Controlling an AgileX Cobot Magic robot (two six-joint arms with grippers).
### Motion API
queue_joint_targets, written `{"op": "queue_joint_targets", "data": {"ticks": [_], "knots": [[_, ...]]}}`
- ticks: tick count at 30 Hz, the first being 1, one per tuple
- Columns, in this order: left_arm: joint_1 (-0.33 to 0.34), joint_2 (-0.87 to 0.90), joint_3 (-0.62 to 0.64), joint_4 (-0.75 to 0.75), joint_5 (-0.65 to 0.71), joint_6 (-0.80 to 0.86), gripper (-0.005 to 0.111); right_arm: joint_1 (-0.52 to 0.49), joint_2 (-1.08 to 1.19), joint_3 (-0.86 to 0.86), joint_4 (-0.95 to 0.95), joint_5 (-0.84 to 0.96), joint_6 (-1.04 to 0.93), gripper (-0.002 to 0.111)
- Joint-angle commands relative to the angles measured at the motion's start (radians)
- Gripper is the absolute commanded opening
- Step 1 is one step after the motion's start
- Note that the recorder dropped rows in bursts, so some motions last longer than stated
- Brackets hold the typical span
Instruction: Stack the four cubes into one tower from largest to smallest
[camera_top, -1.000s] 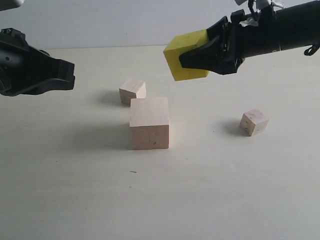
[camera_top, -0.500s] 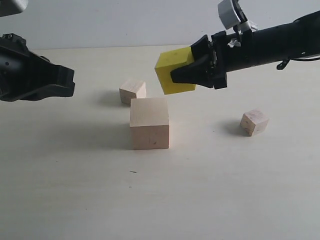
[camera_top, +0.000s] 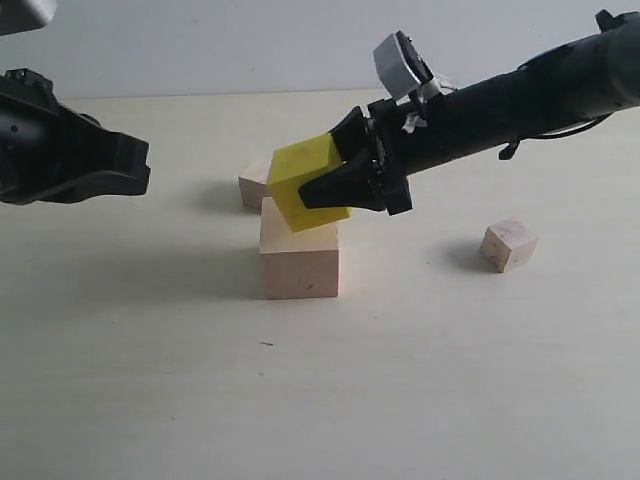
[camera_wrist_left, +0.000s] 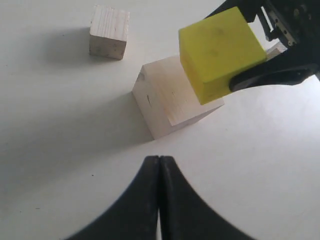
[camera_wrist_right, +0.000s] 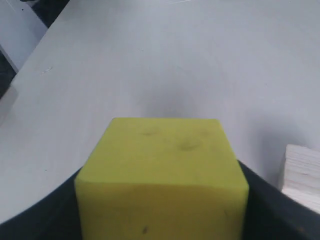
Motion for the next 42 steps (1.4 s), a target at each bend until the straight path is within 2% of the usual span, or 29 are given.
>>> {"op": "queue_joint_targets", "data": {"ticks": [1,5,9,18,26,33,42], "knots": [[0.004,-0.006,0.006,-0.003,-0.001,0.013,0.0,0.005,0.0,-0.007,0.033,0.019,-0.023,0.0],[0.004,-0.006,0.006,-0.003,-0.001,0.024,0.0,0.005,0.0,-0.007,0.097,0.019,-0.023,0.0],[0.004,-0.006,0.006,-0.003,0.009,0.024,0.0,0.01,0.003,-0.058,0.041,0.019,-0.023,0.0],[0.004,-0.006,0.006,-0.003,0.028,0.026,0.0,0.018,0.093,-0.077,0.052,0.019,-0.023,0.0],[0.004,-0.006,0.006,0.0,0.028,0.029,0.0,0.018,0.093,-0.077,0.057,0.019,-0.023,0.0],[0.004,-0.006,0.006,0.002,0.028,0.03,0.0,0.077,0.093,-0.077,0.05,0.019,-0.023,0.0],[0.004,-0.006,0.006,0.001,0.055,0.03,0.0,0.074,0.093,-0.107,-0.003,0.019,-0.023,0.0]]}}
